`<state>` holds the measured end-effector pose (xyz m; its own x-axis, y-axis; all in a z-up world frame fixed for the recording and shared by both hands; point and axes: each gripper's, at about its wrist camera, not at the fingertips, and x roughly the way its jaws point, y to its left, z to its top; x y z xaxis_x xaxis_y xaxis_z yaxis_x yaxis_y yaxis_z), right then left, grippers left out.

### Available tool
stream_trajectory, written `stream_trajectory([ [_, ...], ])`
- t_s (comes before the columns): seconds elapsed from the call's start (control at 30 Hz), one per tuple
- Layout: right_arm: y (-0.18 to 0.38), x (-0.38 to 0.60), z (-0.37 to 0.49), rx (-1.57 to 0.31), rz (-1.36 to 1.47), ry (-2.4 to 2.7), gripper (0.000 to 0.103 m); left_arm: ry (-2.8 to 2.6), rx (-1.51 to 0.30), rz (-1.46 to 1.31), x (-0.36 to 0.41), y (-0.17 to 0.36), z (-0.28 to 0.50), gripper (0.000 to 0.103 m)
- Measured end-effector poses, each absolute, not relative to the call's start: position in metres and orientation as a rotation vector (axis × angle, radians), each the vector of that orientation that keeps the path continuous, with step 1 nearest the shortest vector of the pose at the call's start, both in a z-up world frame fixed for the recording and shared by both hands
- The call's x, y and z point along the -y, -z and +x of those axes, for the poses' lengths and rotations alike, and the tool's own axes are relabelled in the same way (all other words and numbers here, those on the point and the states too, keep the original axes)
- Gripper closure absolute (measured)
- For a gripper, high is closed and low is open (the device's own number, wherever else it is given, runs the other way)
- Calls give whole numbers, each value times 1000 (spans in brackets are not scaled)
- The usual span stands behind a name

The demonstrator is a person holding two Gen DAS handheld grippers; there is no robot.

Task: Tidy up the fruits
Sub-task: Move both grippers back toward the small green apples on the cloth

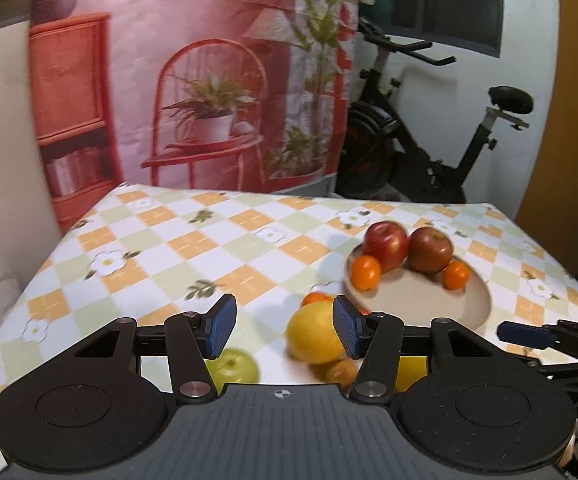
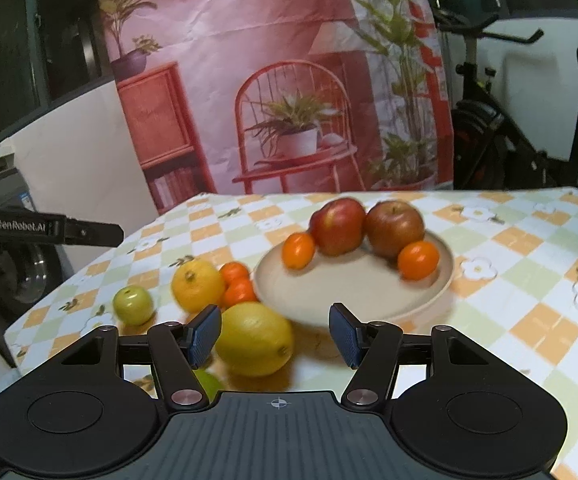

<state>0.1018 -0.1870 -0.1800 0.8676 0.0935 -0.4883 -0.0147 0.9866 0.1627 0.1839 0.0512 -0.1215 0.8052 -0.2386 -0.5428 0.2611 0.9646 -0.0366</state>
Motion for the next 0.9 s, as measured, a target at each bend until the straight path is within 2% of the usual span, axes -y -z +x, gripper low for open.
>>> stream_trajectory([
  [0.9, 205, 144, 113, -689, 97, -231, 47, 246, -642, 46, -60, 142, 164, 47],
])
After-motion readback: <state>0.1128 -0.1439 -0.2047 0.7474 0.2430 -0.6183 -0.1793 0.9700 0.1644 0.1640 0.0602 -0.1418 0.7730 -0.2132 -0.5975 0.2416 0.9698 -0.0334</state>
